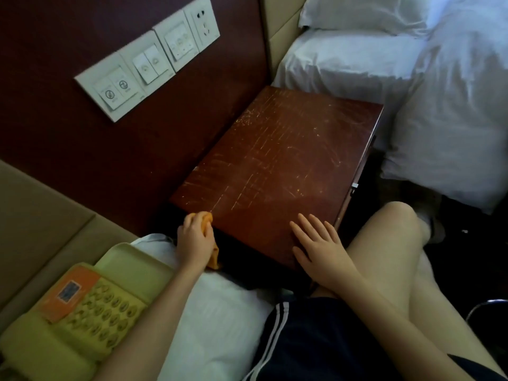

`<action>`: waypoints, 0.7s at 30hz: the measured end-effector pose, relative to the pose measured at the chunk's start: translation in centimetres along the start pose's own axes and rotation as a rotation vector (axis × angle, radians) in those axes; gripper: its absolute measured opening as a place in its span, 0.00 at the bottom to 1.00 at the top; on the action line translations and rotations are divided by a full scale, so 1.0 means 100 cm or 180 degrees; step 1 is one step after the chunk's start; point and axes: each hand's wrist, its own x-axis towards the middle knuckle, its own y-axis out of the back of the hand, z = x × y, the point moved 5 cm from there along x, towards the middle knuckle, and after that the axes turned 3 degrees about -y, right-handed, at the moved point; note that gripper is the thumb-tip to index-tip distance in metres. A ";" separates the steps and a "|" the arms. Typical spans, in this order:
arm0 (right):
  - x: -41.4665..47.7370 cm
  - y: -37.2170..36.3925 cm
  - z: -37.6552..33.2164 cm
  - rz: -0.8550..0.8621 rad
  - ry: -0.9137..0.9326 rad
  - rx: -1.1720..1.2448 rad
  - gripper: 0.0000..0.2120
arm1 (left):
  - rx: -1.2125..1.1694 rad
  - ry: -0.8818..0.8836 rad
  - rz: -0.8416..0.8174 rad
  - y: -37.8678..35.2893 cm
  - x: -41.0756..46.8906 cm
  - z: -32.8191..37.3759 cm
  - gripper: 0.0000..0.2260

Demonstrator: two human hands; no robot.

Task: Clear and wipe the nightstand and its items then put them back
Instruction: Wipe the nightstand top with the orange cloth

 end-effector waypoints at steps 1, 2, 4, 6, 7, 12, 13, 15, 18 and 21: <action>0.000 0.001 0.000 0.0015 0.0033 0.0043 0.25 | -0.0006 0.0087 0.0032 0.001 0.004 -0.001 0.12; -0.002 0.003 0.000 0.0041 0.0070 0.0104 0.25 | -0.0013 0.0051 0.0037 0.000 0.006 0.002 0.12; -0.004 0.005 0.004 0.0111 0.0125 0.0198 0.24 | -0.0033 -0.0268 -0.0035 -0.007 0.001 0.017 0.12; -0.004 0.009 0.009 0.0181 0.0108 0.0249 0.24 | -0.0052 -0.0709 -0.0237 -0.015 -0.011 0.031 0.12; -0.003 0.012 0.012 0.0220 0.0072 0.0279 0.24 | -0.0038 -0.0892 -0.0362 -0.019 -0.017 0.034 0.13; -0.004 0.011 0.008 0.0169 0.0086 0.0293 0.24 | 0.0017 -0.0830 -0.0385 -0.010 -0.012 0.011 0.13; -0.004 0.007 0.008 0.0077 0.0112 0.0219 0.24 | 0.0004 -0.0671 -0.0265 -0.006 -0.003 0.005 0.12; -0.002 0.000 0.009 -0.0032 0.0124 0.0069 0.25 | -0.0077 -0.0317 -0.0071 0.000 0.013 0.000 0.11; -0.001 -0.003 0.014 -0.0064 0.0038 -0.0019 0.25 | -0.0016 -0.0067 0.0012 -0.002 0.021 0.011 0.11; -0.004 -0.002 0.019 -0.0023 -0.0085 0.0015 0.25 | 0.0022 -0.0434 -0.0173 -0.012 0.008 0.030 0.11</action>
